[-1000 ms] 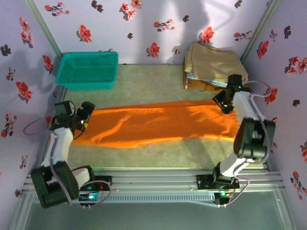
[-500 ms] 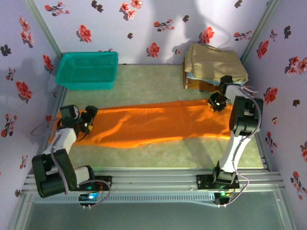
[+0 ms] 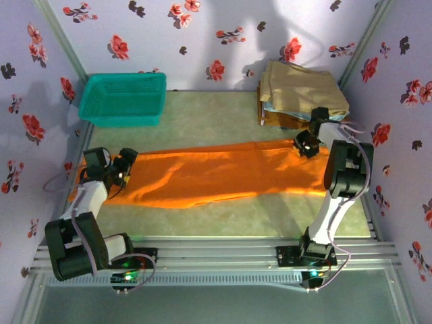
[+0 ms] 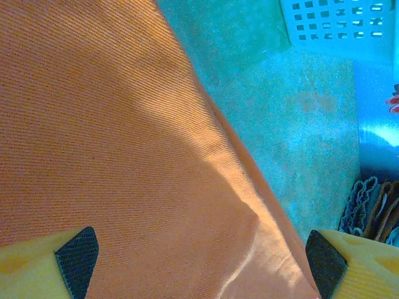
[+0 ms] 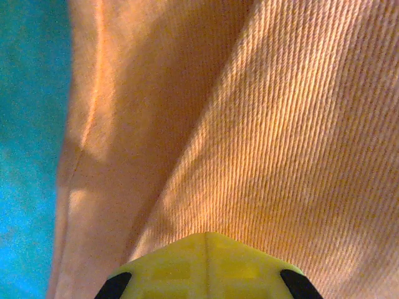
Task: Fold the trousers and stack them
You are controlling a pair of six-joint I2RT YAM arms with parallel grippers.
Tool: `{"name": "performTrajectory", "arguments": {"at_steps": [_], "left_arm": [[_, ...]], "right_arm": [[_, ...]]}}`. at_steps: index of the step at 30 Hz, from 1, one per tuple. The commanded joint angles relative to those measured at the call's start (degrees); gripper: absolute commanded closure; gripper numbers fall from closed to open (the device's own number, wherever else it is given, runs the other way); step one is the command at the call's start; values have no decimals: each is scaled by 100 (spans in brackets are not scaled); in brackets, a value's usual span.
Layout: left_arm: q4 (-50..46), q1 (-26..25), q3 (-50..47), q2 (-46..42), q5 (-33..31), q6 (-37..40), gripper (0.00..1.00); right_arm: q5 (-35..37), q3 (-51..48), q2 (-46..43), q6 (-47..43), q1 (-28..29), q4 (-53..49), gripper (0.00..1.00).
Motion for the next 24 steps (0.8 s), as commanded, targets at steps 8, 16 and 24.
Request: {"name": "performTrajectory", "arguments": {"at_steps": [8,16,24], "left_arm": [[15,-34,-47,-102,83,66,10],[-19,-34,-70,-166,80,88,10],[-50,-25,-45,-169,81,128,12]], "right_arm": [[1175,824,708,-834,664,-975,62],[1283,912,913,-1036,714,-1064,70],[1193,972,893,-1170,713,-1097,94]]}}
